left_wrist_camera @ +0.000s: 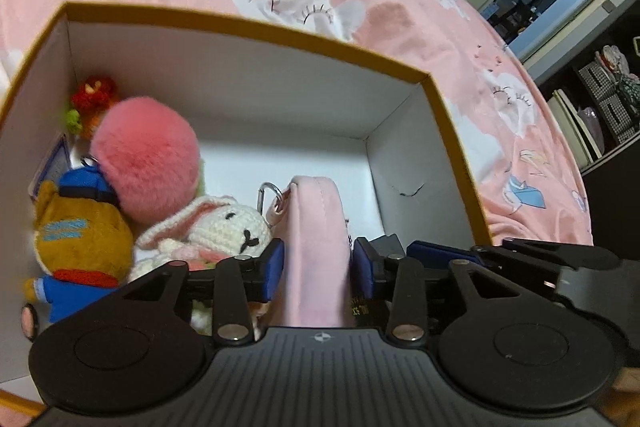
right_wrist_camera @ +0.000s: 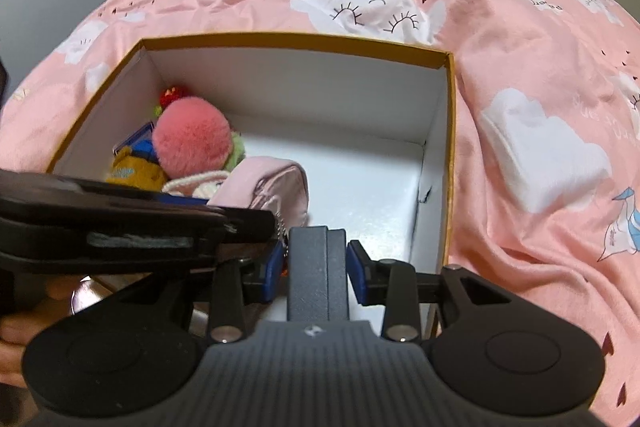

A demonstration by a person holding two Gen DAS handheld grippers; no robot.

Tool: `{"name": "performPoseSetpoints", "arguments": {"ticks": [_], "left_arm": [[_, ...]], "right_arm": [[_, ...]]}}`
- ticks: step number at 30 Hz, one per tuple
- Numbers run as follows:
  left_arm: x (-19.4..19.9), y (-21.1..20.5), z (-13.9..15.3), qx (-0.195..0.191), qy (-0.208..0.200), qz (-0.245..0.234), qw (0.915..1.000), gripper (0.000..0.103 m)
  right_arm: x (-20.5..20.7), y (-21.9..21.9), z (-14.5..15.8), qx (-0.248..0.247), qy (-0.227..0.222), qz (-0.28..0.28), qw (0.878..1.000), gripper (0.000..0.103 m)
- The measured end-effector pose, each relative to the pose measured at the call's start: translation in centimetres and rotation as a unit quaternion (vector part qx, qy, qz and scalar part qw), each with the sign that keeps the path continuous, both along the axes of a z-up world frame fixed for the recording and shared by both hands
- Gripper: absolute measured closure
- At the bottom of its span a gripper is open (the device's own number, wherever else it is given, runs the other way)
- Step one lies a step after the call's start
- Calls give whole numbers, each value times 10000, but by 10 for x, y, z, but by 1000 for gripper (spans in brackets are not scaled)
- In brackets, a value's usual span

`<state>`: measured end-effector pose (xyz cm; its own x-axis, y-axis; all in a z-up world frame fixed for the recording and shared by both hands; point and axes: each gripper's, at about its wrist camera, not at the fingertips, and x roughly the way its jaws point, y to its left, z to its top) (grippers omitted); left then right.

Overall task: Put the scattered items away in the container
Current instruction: 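Lower and release the pink pouch in the box while right tool releases the black case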

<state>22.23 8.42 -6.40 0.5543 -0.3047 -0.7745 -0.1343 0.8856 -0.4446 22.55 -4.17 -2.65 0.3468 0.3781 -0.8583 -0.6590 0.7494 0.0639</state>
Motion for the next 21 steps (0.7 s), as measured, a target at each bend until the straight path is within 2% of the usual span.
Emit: {"name": "performPoseSetpoints", "arguments": {"ticks": [2, 4, 10, 13, 14, 15, 17, 21], "left_arm": [[-6, 4, 6, -47, -88, -53, 9999, 59], [-9, 5, 9, -49, -110, -160, 9998, 69], [-14, 3, 5, -55, -106, -272, 9996, 74], [-19, 6, 3, -86, -98, -256, 9996, 75], [-20, 8, 4, -97, -96, -218, 9997, 76], [-22, 10, 5, -71, -97, -172, 9998, 76], [-25, 13, 6, -16, -110, -136, 9998, 76], [-26, 19, 0, -240, -108, -124, 9996, 76]], "right_arm": [[-2, 1, -1, -115, -21, 126, 9999, 64], [-3, 3, -2, -233, -34, 241, 9994, 63], [3, 6, -3, -353, 161, 163, 9991, 65], [8, 1, -2, -120, 320, -111, 9994, 67], [11, -1, 0, -10, 415, -230, 9989, 73], [14, -2, 1, 152, 579, -298, 9978, 85], [22, -5, -2, 538, 1173, -438, 9907, 86], [18, -1, -6, 523, 1097, -453, 9915, 85]]}}
